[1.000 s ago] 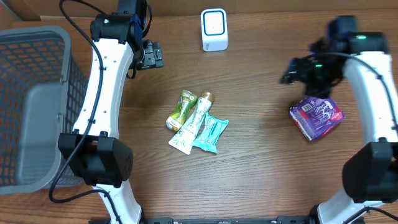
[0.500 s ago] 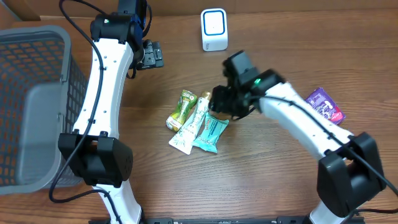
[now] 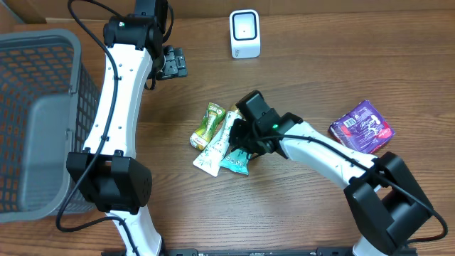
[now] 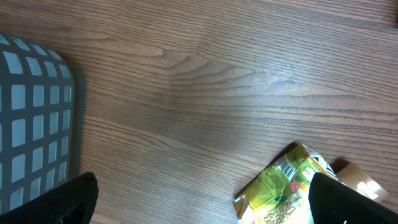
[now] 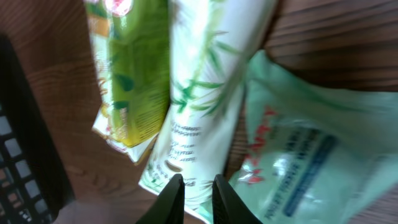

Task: Scan the item barcode

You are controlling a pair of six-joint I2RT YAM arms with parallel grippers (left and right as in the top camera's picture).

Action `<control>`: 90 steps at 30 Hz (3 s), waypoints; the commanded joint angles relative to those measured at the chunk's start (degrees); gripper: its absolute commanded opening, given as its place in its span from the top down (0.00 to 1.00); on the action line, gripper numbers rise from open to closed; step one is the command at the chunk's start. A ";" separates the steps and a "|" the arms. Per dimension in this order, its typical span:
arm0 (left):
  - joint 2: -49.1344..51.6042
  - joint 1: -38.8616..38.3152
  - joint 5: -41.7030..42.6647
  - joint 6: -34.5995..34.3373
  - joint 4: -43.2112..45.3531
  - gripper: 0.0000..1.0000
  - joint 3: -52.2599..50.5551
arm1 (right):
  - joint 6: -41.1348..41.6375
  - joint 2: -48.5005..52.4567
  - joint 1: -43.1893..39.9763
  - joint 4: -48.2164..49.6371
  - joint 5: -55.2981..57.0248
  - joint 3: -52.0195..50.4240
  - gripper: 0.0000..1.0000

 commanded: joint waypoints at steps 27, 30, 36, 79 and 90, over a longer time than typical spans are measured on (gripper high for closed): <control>-1.09 -0.09 -0.57 0.42 0.07 0.00 0.90 | -28.17 3.26 -13.77 -28.39 7.02 12.22 0.80; -1.09 -0.07 -0.57 0.42 0.07 0.00 0.90 | -40.72 3.28 -14.60 -30.36 -0.87 12.20 0.76; -1.09 -0.07 -0.57 0.39 0.07 0.01 0.90 | -48.11 3.28 -10.91 -34.16 2.01 10.91 0.64; -1.09 -0.07 -0.57 0.42 0.07 0.00 0.90 | -39.91 10.36 7.43 -33.29 31.65 3.48 0.96; -1.09 -0.07 -0.57 0.42 0.07 0.00 0.90 | -53.18 -0.55 -4.85 -34.69 -13.70 11.10 0.96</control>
